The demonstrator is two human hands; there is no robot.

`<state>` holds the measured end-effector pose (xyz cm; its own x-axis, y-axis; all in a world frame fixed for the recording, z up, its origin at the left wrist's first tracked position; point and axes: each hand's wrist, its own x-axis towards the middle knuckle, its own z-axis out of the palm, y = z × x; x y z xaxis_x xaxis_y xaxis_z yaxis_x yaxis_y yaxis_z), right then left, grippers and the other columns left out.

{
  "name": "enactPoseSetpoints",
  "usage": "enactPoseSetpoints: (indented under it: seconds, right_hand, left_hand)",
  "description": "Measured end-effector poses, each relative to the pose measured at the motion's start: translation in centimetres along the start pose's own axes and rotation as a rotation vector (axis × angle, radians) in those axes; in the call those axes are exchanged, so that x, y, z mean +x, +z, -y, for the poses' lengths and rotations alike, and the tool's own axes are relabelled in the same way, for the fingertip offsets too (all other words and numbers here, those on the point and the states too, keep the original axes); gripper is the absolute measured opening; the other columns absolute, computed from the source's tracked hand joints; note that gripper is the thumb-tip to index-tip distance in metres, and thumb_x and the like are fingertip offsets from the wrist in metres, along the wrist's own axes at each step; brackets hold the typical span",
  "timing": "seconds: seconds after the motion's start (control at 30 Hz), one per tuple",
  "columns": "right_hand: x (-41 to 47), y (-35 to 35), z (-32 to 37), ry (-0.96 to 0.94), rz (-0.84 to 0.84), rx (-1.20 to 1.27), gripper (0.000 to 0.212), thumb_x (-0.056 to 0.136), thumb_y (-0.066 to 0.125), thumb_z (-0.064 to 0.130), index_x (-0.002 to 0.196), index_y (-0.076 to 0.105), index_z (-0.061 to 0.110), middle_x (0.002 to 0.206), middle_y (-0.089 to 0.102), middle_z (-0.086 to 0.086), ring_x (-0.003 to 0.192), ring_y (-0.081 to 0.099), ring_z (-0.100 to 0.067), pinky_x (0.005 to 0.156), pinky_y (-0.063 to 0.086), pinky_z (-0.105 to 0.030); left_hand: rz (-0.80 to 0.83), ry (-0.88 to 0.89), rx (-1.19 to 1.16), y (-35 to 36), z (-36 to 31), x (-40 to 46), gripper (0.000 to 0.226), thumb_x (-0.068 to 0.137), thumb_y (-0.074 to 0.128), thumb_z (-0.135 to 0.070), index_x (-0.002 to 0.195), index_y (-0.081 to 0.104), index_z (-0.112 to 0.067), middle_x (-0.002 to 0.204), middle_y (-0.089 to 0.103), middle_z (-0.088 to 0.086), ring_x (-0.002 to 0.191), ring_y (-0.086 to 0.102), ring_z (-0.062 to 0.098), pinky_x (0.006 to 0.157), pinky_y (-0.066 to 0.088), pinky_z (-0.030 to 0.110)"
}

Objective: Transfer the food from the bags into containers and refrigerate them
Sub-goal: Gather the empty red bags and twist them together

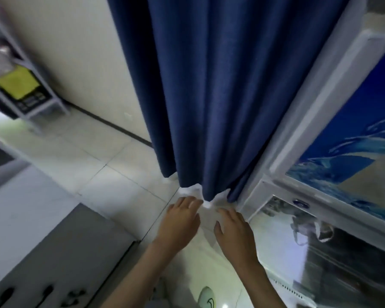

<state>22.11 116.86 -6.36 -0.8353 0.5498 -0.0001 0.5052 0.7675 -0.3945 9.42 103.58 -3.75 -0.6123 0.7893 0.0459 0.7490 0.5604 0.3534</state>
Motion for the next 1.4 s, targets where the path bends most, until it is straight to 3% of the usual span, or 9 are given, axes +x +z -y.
enactPoseSetpoints:
  seconds: [0.13, 0.3, 0.47, 0.8, 0.97, 1.13, 1.27, 1.33, 1.4]
  right_hand:
    - [1.7, 1.7, 6.7, -0.301, 0.118, 0.0, 0.031, 0.095, 0.055, 0.031, 0.124, 0.064, 0.025, 0.116, 0.066, 0.006, 0.103, 0.064, -0.017, 0.082, 0.053, -0.03]
    - [1.2, 5.4, 17.9, -0.629, 0.274, 0.056, 0.032, 0.101, 0.05, 0.029, 0.13, 0.061, 0.027, 0.125, 0.063, 0.009, 0.112, 0.059, -0.013, 0.092, 0.053, -0.032]
    - [-3.0, 10.2, 30.6, -0.872, 0.4, 0.056, 0.034, 0.099, 0.053, 0.029, 0.132, 0.061, 0.026, 0.116, 0.063, 0.005, 0.105, 0.06, -0.017, 0.085, 0.054, -0.035]
    - [-14.5, 20.8, 54.2, -1.218, 0.582, -0.027, 0.036, 0.101, 0.055, 0.03, 0.136, 0.055, 0.03, 0.124, 0.059, 0.008, 0.108, 0.058, -0.014, 0.085, 0.052, -0.028]
    - [-19.4, 24.0, 62.8, -1.362, 0.612, -0.065, 0.037, 0.102, 0.053, 0.036, 0.139, 0.053, 0.034, 0.132, 0.058, 0.013, 0.114, 0.057, -0.009, 0.085, 0.05, -0.023]
    - [-21.1, 27.3, 69.9, -1.439, 0.627, -0.112, 0.045, 0.101, 0.055, 0.038, 0.145, 0.047, 0.034, 0.15, 0.046, 0.006, 0.137, 0.044, -0.015, 0.106, 0.044, -0.031]
    - [-20.8, 30.3, 76.8, -1.433, 0.577, -0.157, 0.068, 0.095, 0.061, 0.046, 0.155, 0.031, 0.034, 0.164, 0.028, -0.002, 0.152, 0.024, -0.025, 0.119, 0.031, -0.046]
    - [-20.3, 32.3, 80.9, -1.416, 0.544, -0.114, 0.081, 0.09, 0.067, 0.05, 0.158, 0.024, 0.036, 0.168, 0.018, -0.003, 0.156, 0.015, -0.028, 0.122, 0.027, -0.054]
    - [-19.8, 34.2, 85.1, -1.393, 0.519, -0.097, 0.1, 0.083, 0.072, 0.057, 0.16, 0.012, 0.041, 0.171, 0.006, -0.001, 0.158, 0.004, -0.029, 0.122, 0.02, -0.062]
  left_hand:
    - [0.029, -0.23, 0.133, -2.4, 7.4, -7.4, 0.039, 0.1, 0.055, -0.028, 0.139, 0.06, -0.028, 0.141, 0.061, -0.004, 0.128, 0.058, 0.023, 0.102, 0.052, 0.043]
    - [-0.069, -0.563, 0.232, -6.2, 14.8, -19.3, 0.031, 0.088, 0.055, -0.034, 0.112, 0.073, -0.024, 0.109, 0.071, -0.001, 0.093, 0.07, 0.028, 0.065, 0.057, 0.04]
    - [-0.186, -0.84, 0.244, -8.6, 20.2, -31.7, 0.036, 0.068, 0.088, -0.022, 0.101, 0.075, -0.023, 0.097, 0.071, -0.002, 0.082, 0.07, 0.025, 0.054, 0.053, 0.037]
    - [-0.337, -1.14, 0.179, -12.3, 30.3, -53.6, 0.026, 0.073, 0.074, -0.019, 0.098, 0.069, -0.022, 0.094, 0.066, -0.003, 0.082, 0.066, 0.022, 0.059, 0.05, 0.034]
    - [-0.367, -1.271, 0.198, -14.7, 35.1, -61.5, 0.047, 0.063, 0.087, -0.017, 0.108, 0.073, -0.02, 0.103, 0.07, 0.0, 0.086, 0.07, 0.024, 0.058, 0.053, 0.036]
    - [-0.308, -1.415, 0.178, -17.4, 41.7, -66.3, 0.067, 0.063, 0.092, -0.017, 0.125, 0.069, -0.016, 0.13, 0.067, 0.014, 0.113, 0.069, 0.035, 0.08, 0.061, 0.052]
    - [-0.328, -1.406, 0.193, -20.9, 48.4, -68.7, 0.076, 0.087, 0.075, -0.029, 0.155, 0.042, -0.023, 0.162, 0.039, 0.016, 0.147, 0.04, 0.038, 0.115, 0.039, 0.059]
    - [-0.339, -1.382, 0.211, -22.9, 52.6, -69.5, 0.089, 0.089, 0.074, -0.036, 0.162, 0.026, -0.029, 0.171, 0.018, 0.013, 0.156, 0.022, 0.036, 0.123, 0.026, 0.06]
    - [-0.352, -1.337, 0.24, -25.0, 57.0, -70.1, 0.105, 0.079, 0.083, -0.042, 0.164, 0.021, -0.033, 0.173, 0.01, 0.011, 0.157, 0.017, 0.036, 0.122, 0.024, 0.063]
